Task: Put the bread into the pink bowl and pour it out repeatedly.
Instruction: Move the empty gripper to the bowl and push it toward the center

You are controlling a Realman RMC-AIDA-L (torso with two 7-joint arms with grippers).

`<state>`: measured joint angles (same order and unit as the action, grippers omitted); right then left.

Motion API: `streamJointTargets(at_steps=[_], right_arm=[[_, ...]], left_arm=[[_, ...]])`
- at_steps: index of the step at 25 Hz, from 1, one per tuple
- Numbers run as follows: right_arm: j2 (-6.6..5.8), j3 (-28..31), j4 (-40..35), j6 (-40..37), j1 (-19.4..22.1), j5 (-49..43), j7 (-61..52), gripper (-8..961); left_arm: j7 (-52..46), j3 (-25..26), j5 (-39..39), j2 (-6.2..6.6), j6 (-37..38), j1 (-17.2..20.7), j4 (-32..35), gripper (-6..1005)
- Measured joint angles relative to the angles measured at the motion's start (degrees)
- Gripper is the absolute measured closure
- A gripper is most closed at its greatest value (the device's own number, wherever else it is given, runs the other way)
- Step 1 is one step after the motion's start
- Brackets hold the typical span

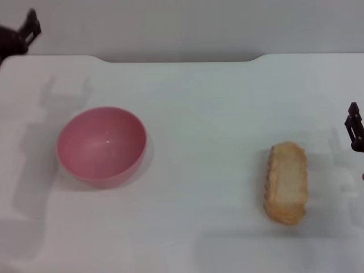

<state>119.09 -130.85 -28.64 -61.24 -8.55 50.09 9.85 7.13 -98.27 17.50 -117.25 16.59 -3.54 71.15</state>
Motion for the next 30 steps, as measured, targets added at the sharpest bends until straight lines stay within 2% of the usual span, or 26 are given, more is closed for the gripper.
streamJointTargets(at_steps=[1, 2, 5, 10, 13, 21, 25, 28, 30], right_arm=[[0.0, 0.0, 0.0, 0.14, -0.06, 0.0, 0.0, 343], [0.0, 0.01, 0.03, 0.21, -0.11, 0.0, 0.0, 343], [0.0, 0.1, 0.08, 0.23, -0.15, 0.0, 0.0, 344], [0.0, 0.2, 0.13, 0.63, -0.27, 0.07, 0.0, 346], [-0.05, 0.25, 0.12, 0.77, -0.33, 0.07, 0.0, 347], [-0.09, 0.21, 0.21, 0.78, -0.42, 0.07, 0.0, 349], [-0.09, 0.15, 0.21, 0.78, -0.42, 0.06, 0.0, 350], [-0.09, 0.04, 0.11, 0.78, -0.46, 0.05, 0.0, 351], [-0.09, -0.07, 0.1, 0.78, -0.51, 0.04, 0.01, 351]], left_arm=[[0.66, 0.82, -1.22, -0.34, -3.28, 0.45, 3.2, 142], [1.3, 1.54, -2.21, -0.43, -10.01, 0.62, 8.28, 142], [1.4, 2.3, -2.45, -0.45, -19.6, -0.02, 13.43, 143], [1.63, 3.12, -2.65, -0.52, -37.75, -2.56, 19.0, 143], [1.94, 3.46, -2.76, -0.55, -45.24, -3.44, 22.3, 143], [1.42, 3.47, -1.94, -0.57, -49.2, 0.31, 27.38, 144], [1.36, 2.89, -1.51, -0.59, -53.71, 1.41, 28.73, 144], [1.74, 0.64, -1.63, -0.61, -56.32, 2.02, 28.98, 144], [1.98, -1.64, -1.99, -0.61, -55.24, 3.02, 28.41, 145]])
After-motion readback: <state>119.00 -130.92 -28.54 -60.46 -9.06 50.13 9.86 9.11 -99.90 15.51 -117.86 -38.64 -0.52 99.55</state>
